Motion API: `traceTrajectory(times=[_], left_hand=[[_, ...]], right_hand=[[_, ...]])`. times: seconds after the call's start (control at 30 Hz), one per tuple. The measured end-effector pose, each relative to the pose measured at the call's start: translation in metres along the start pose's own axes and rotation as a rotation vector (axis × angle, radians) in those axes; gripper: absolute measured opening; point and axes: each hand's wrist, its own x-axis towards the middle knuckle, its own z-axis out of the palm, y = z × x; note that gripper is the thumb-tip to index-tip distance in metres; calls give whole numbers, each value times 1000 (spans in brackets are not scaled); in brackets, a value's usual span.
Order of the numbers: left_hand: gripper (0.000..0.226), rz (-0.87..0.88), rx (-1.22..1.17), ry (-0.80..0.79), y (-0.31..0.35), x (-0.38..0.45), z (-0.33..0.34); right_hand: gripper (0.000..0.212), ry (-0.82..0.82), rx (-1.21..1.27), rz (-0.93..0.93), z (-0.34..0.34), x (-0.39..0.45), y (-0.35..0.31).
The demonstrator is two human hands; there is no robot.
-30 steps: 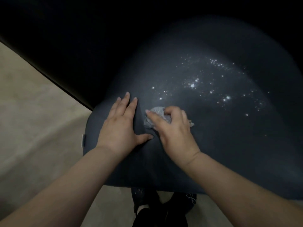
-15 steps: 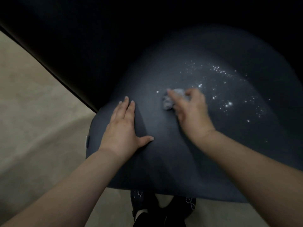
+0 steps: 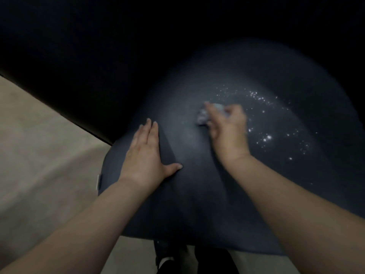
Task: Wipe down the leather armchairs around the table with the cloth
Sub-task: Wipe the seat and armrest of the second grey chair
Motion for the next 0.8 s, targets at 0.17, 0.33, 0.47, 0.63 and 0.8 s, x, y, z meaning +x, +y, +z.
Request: traceTrajectory(times=[0.17,0.33,0.47,0.63,0.8], left_hand=[[123,-7,28,17,11,18,-3],[127,3,42,-20,22,34,1],[131,-10,67,-46,22,41,-1],[126,-19,32,-5,28,43,-4],[125,-19,2,-1,43,61,-1]], right_hand=[[48,52,120,117,-11,10,-11],[47,-201,128,-254,-2,24,-29],[43,-79,78,-4,-20,38,25],[44,-18,146,14,-24,47,13],[50,-170,129,-192,4,64,-21]])
